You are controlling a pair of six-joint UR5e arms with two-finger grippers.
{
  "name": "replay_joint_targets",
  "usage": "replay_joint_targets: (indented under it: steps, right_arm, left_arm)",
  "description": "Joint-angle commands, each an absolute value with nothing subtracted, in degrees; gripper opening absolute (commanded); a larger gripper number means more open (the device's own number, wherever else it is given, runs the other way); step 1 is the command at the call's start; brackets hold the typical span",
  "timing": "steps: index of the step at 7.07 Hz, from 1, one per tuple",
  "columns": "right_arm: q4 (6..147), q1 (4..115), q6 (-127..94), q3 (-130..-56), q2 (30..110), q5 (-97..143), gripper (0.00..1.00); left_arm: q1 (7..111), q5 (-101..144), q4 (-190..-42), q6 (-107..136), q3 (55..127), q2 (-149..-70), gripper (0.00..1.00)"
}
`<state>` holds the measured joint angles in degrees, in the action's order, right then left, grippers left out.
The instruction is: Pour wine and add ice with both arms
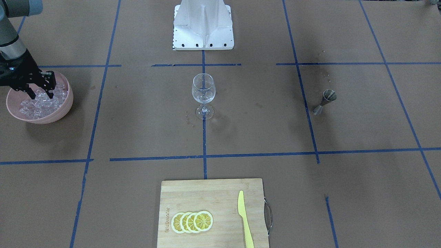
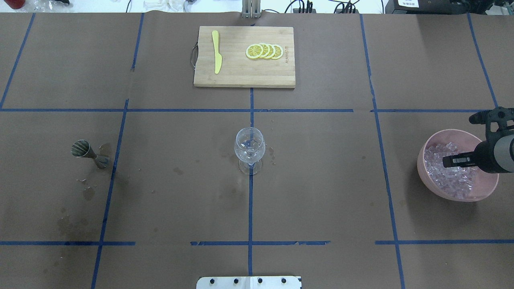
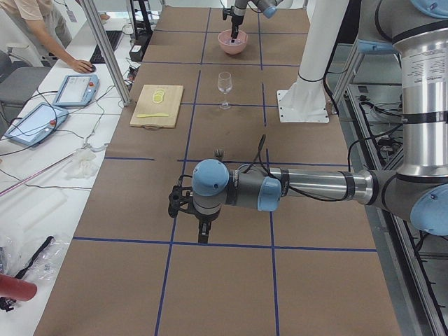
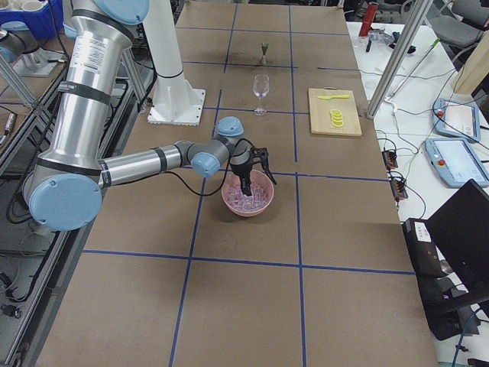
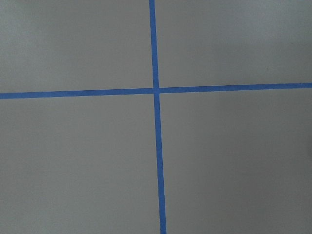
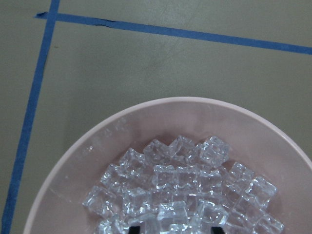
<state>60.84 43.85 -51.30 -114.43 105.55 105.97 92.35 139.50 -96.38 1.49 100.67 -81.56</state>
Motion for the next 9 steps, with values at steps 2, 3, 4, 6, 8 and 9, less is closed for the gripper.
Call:
replay_joint_targets:
  steps: [2,3,4,6,8,9]
  right_arm:
    - [60.9,42.8,-51.0,-113.8,105.6,104.9,0.46]
    - [61.0,42.9,-51.0,-113.9,105.6,104.8,0.01]
    - [60.9,43.1,-50.4,-113.9,105.6,104.5,0.00]
    - [61.7,43.9,-49.3,-116.5,105.4,105.3,0.00]
    - [66.2,44.6,-49.3,-122.5,102.2,106.3,0.00]
    - [73.2,45.5,-49.5,-125.2,95.8,109.0,0.00]
  left_arm:
    - [92.4,139.7,-97.1,1.5,100.4,-81.6,1.00]
    - [92.4,139.7,-97.1,1.5,100.4,-81.6,1.00]
    - [92.4,139.7,-97.1,1.5,100.4,-81.5,1.00]
    - [92.4,139.7,-97.2,1.5,100.3,-81.6,1.00]
    - [92.4,139.7,-97.2,1.5,100.5,-81.6,1.00]
    - [92.4,139.7,-97.1,1.5,100.7,-81.6,1.00]
